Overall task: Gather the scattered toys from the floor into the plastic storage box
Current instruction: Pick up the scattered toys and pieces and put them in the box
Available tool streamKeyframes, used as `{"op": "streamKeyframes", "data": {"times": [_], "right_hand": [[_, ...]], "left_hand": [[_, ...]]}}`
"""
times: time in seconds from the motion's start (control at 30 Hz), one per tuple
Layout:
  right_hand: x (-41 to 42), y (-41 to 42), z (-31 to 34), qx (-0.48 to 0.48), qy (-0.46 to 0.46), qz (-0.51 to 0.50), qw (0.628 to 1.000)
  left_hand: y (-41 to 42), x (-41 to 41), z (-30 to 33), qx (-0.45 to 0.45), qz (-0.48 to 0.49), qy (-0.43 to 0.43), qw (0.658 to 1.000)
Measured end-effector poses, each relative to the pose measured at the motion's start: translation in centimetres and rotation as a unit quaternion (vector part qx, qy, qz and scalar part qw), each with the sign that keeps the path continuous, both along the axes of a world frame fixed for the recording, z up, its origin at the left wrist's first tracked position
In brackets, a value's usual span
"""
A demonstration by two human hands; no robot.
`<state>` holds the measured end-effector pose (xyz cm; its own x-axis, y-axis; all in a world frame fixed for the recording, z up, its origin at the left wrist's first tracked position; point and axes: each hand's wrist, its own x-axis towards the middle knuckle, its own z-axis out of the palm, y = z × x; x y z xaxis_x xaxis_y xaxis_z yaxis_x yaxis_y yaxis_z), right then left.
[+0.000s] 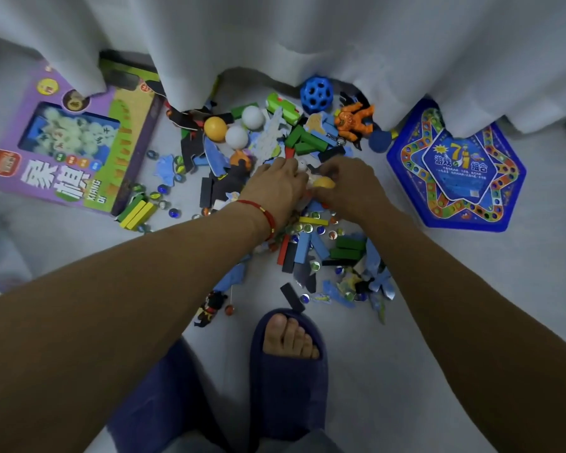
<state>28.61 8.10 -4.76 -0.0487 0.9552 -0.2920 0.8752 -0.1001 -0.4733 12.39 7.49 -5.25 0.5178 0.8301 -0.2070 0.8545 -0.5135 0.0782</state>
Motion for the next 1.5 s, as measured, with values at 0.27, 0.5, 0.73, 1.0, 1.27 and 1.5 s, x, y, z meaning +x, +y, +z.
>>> {"op": "streamKeyframes", "data": {"times": [0.27,0.5,0.73,1.0,1.27,1.5], "right_hand": [[-1.5,-2.4,5.2,-0.043,0.278,-0.269,0.921],[-4.0,-5.9,17.3,-0.226,0.528,-0.326,0.751],[-13.6,-9.6,31.5,-0.305,0.342,-0.029,0.888],[-31.0,-19.0,35.0,-0.357,0.275,0.158,0.879],[-35.2,-21.3,33.0,-0.351,0.226,0.168,0.893],[-22.3,-13.3,33.0,-0.251,0.070,0.196,0.945]], "left_hand": [[-2.3,-0.9,5.3,0.025,0.042,-0.085,0.995],[-10.1,-7.3,15.0,-0.168,0.339,-0.561,0.736],[-20.1,-17.6,25.1,-0.198,0.485,-0.731,0.437],[-33.2,-29.9,28.9,-0.041,0.649,-0.651,0.391],[-36.8,-33.8,27.9,-0.044,0.708,-0.602,0.367],[-31.8,-27.4,26.4,-0.052,0.652,-0.594,0.468]]}}
